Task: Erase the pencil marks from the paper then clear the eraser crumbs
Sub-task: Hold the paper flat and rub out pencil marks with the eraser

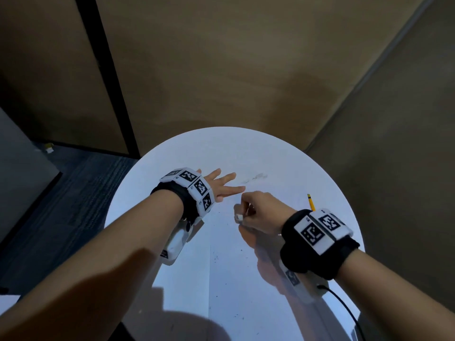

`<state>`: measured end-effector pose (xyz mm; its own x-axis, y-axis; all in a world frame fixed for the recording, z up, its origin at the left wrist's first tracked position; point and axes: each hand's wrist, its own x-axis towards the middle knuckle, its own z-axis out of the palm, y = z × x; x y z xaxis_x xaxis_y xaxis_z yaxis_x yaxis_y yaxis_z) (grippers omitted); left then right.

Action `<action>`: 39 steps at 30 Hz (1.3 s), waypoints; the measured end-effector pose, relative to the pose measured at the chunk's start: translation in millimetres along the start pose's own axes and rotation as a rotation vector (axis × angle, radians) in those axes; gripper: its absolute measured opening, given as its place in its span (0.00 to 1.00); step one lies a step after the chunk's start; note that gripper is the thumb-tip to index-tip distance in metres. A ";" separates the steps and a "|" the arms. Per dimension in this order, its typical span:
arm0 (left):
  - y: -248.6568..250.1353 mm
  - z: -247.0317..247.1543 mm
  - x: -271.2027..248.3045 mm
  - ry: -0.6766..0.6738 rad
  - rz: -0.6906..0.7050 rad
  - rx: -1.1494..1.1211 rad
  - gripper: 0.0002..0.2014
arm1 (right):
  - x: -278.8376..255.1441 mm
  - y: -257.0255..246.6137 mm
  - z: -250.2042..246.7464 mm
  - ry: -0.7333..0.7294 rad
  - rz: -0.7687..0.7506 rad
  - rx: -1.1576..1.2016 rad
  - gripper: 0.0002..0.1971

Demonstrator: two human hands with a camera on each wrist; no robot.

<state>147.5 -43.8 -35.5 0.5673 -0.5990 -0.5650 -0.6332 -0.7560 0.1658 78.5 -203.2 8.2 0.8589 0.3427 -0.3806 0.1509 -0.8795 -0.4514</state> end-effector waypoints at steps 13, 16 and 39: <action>12.9 -4.5 -3.6 0.102 -0.115 -0.210 0.26 | -3.5 24.1 -24.0 0.321 0.158 0.872 0.12; 17.2 -14.0 -2.6 0.199 -0.142 -0.315 0.20 | -3.3 28.7 -21.5 0.288 0.196 0.876 0.10; 16.2 -15.0 33.3 0.077 -0.165 -0.126 0.31 | 5.2 14.7 5.6 0.119 -0.087 -0.012 0.07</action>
<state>164.0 -80.0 -39.5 0.6992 -0.4794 -0.5304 -0.4604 -0.8695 0.1790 82.4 -212.5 -4.9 0.8941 0.3770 -0.2420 0.2325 -0.8523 -0.4685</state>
